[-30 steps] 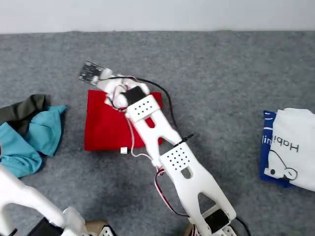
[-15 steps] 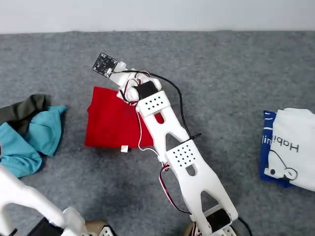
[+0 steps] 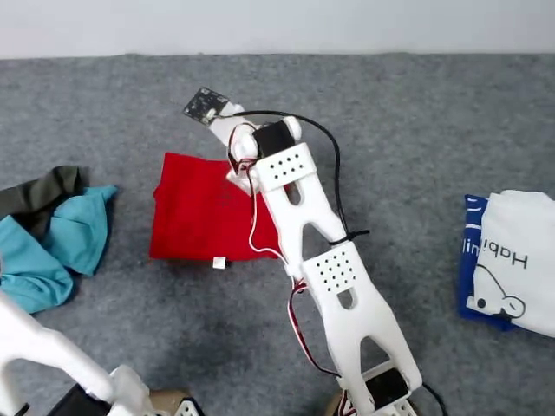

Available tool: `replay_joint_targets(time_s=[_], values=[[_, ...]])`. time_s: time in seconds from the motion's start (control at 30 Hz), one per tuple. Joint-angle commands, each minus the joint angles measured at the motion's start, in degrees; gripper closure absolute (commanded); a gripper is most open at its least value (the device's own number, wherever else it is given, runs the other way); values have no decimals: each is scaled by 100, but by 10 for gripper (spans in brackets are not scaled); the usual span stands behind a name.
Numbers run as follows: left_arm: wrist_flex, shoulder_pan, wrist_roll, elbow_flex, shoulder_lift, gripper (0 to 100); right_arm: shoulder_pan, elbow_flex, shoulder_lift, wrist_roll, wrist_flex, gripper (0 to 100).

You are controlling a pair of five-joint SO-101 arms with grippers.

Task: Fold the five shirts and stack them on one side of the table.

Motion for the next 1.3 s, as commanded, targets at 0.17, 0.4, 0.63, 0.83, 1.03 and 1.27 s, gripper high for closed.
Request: replay_joint_targets(time_s=[0.17, 0.4, 0.63, 0.83, 1.03, 1.27], values=[[62, 9, -18, -31, -211, 984, 242, -70, -629, -905, 295, 951], [62, 9, -18, -31, -211, 984, 295, 1424, -1780, -2470, 295, 849], [79, 9, -18, -31, -211, 984, -31, 3560, -3213, -4316, 277, 571], [97, 9, -18, -31, -211, 984, -418, 4651, -3591, -4747, 242, 578], [97, 9, -18, -31, -211, 984, -585, 4642, -3029, -4853, -48, 578], [97, 0, -18, -22, -211, 984, -708, 4642, -2237, -5204, -523, 578]])
